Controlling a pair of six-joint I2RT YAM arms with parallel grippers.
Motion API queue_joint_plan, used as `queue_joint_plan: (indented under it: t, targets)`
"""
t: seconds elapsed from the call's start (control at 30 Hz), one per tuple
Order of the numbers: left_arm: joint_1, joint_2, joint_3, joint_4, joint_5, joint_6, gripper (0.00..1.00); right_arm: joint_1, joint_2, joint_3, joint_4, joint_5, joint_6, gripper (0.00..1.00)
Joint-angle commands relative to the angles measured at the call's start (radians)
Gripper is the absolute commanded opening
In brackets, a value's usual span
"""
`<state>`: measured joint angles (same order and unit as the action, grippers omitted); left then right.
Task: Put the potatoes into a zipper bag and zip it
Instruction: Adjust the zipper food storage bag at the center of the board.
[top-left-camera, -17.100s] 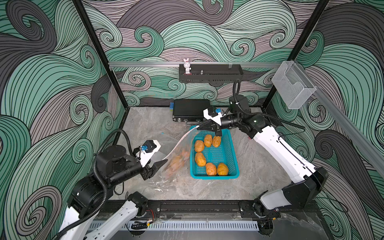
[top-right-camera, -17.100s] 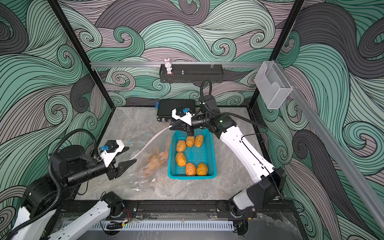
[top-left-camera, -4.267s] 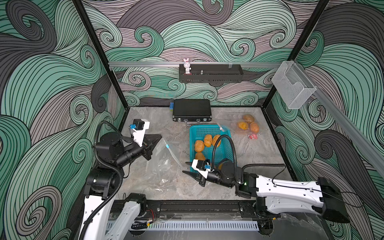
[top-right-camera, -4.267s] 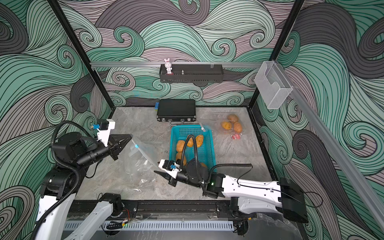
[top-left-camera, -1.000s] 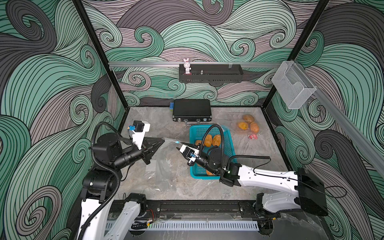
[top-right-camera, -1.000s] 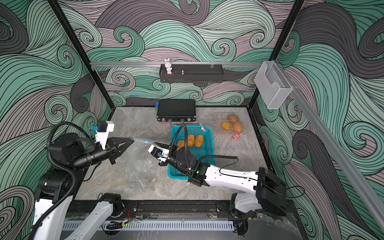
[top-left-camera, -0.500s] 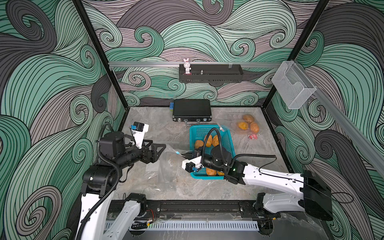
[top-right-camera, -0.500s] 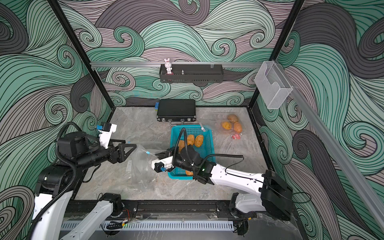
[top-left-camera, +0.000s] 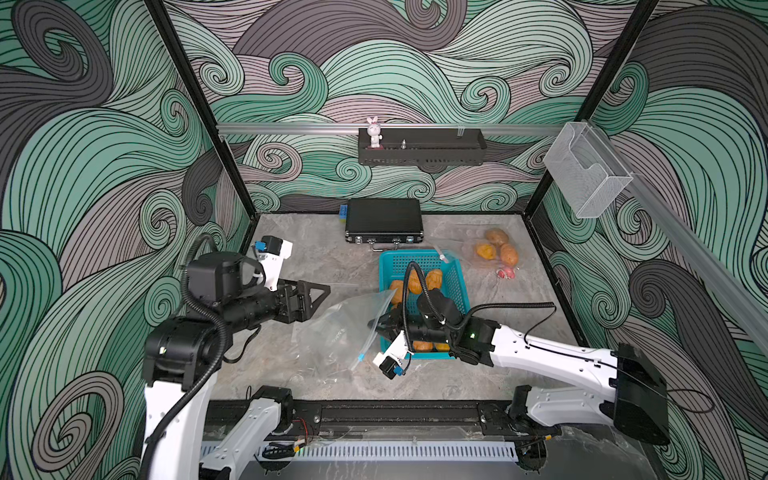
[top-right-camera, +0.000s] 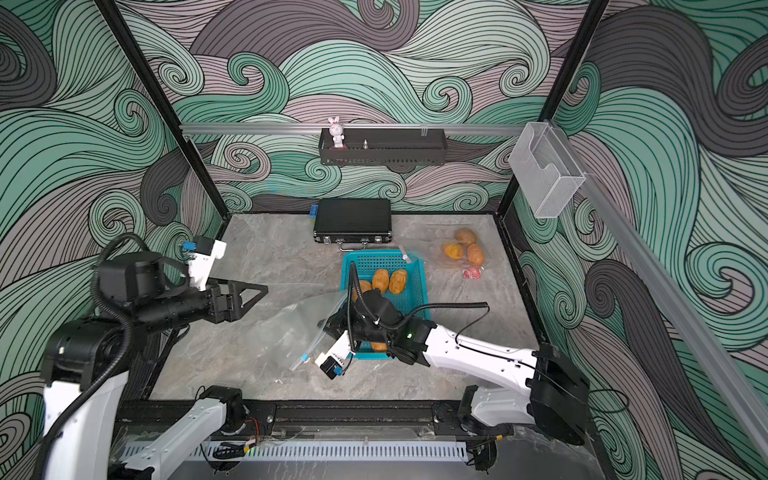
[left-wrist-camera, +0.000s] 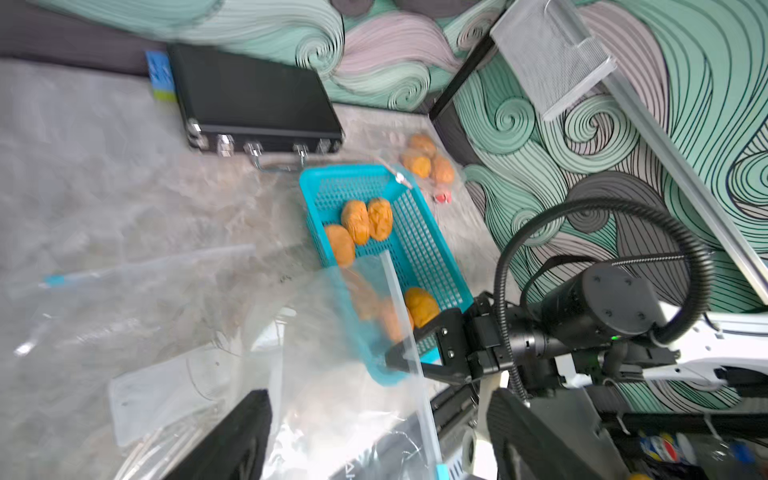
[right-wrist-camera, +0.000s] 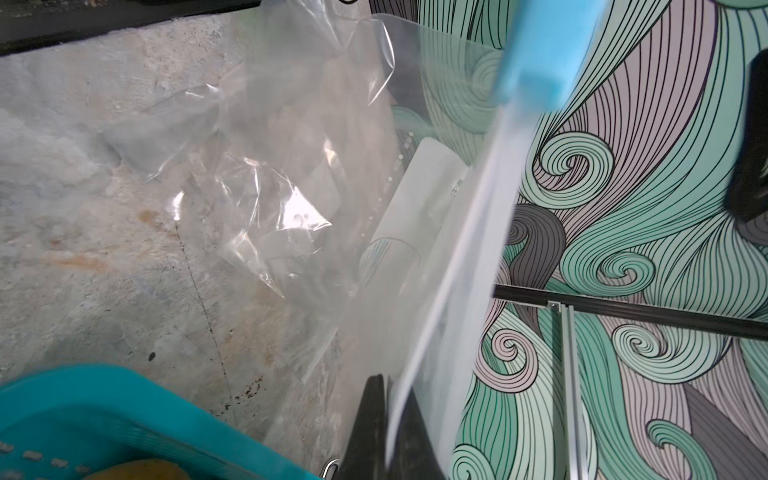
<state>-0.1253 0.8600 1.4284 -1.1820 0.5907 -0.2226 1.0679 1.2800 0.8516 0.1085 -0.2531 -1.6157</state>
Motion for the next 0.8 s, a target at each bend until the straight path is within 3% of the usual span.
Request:
queue_joint_plan:
  t: [0.0, 0.27, 0.4, 0.53, 0.77]
  targets:
    - [-0.021, -0.048, -0.08, 0.032, 0.09, -0.051, 0.82, -0.004, 0.019, 0.053, -0.045, -0.082, -0.1, 0.0]
    - [-0.148, -0.08, -0.203, 0.123, 0.031, -0.128, 0.79, 0.034, 0.074, 0.131, -0.104, -0.092, -0.139, 0.0]
    - [-0.243, -0.037, -0.181, 0.102, -0.092, -0.109, 0.79, 0.029, 0.137, 0.24, -0.193, -0.115, -0.169, 0.0]
    - [-0.279, 0.018, -0.123, 0.03, -0.214, -0.06, 0.78, 0.026, 0.201, 0.357, -0.293, -0.116, -0.2, 0.0]
    - [-0.32, 0.054, -0.122, -0.004, -0.227, -0.027, 0.77, 0.017, 0.265, 0.448, -0.35, -0.109, -0.217, 0.0]
